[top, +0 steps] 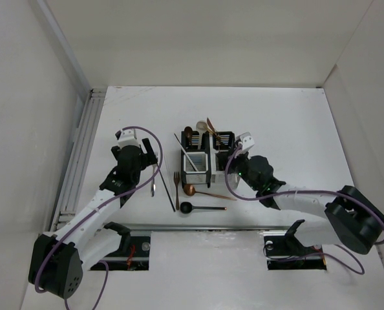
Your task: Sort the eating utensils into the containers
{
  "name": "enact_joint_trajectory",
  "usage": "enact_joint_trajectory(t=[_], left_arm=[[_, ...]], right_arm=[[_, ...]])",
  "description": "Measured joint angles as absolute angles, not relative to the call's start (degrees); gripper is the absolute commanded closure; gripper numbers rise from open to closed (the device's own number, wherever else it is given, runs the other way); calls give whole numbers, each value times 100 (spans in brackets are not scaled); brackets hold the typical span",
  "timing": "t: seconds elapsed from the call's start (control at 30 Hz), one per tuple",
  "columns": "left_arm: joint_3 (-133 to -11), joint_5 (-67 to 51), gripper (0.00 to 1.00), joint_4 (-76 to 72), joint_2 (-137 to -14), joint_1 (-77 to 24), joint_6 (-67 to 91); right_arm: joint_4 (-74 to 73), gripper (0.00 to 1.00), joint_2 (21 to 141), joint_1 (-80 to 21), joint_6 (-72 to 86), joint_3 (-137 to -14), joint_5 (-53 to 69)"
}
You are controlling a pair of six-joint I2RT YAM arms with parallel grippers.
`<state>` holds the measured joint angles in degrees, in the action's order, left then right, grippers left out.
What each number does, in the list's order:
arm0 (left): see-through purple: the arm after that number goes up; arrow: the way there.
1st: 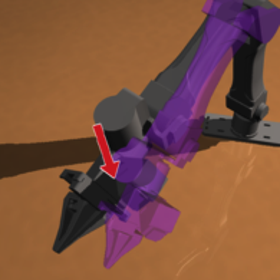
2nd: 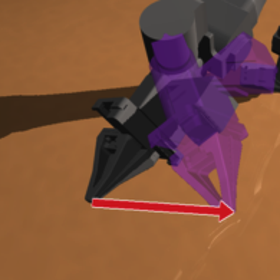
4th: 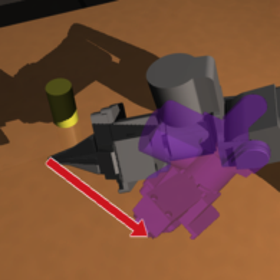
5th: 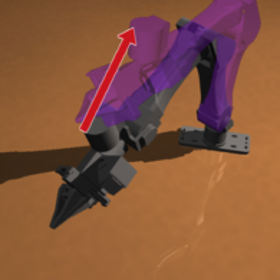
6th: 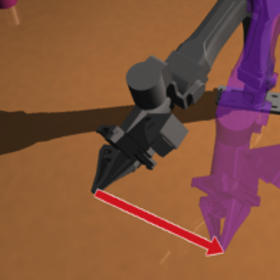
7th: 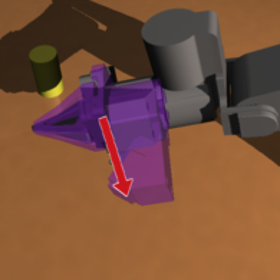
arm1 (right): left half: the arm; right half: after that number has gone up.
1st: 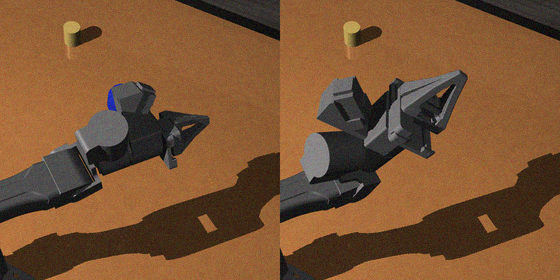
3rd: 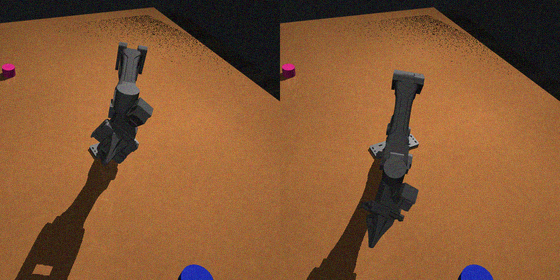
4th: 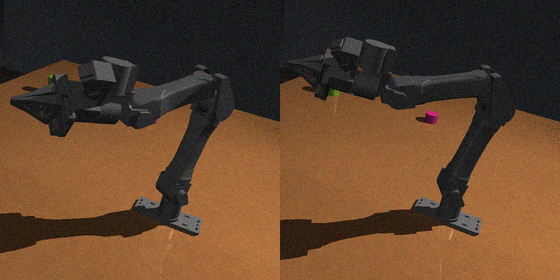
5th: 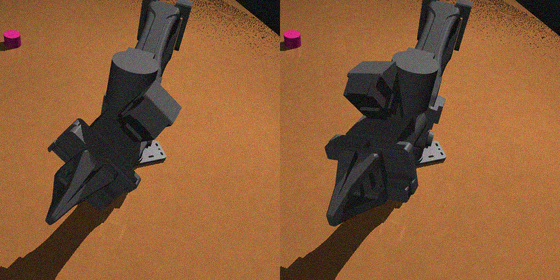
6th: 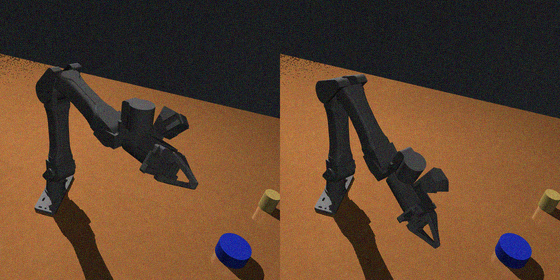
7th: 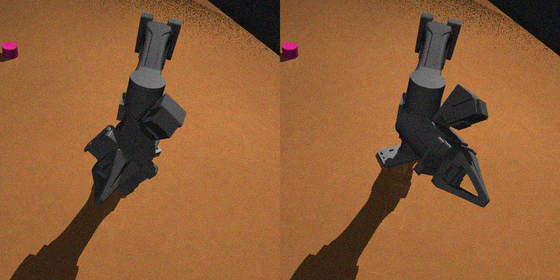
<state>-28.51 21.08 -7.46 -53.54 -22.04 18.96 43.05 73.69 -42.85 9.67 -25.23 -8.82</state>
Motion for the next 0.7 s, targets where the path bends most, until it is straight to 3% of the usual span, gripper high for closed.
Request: enact_joint_trajectory(t=[0.2,0.37,0.53,0.7], left_arm=[[-2851,2117,23,-744,-5354,-2204,1852],[-2851,2121,23,-744,-5354,-2202,1848],[-2851,2121,23,-744,-5354,-2202,1850],[-2851,2067,33,-744,-5365,-2202,1841]], right_arm=[[4591,66,7470,-4285,1098,-2379,-849],[4624,53,7384,-4296,1162,-2364,-827],[4451,46,7052,-4294,1166,-2340,-823],[3874,43,6254,-4294,1125,-2405,-884]])
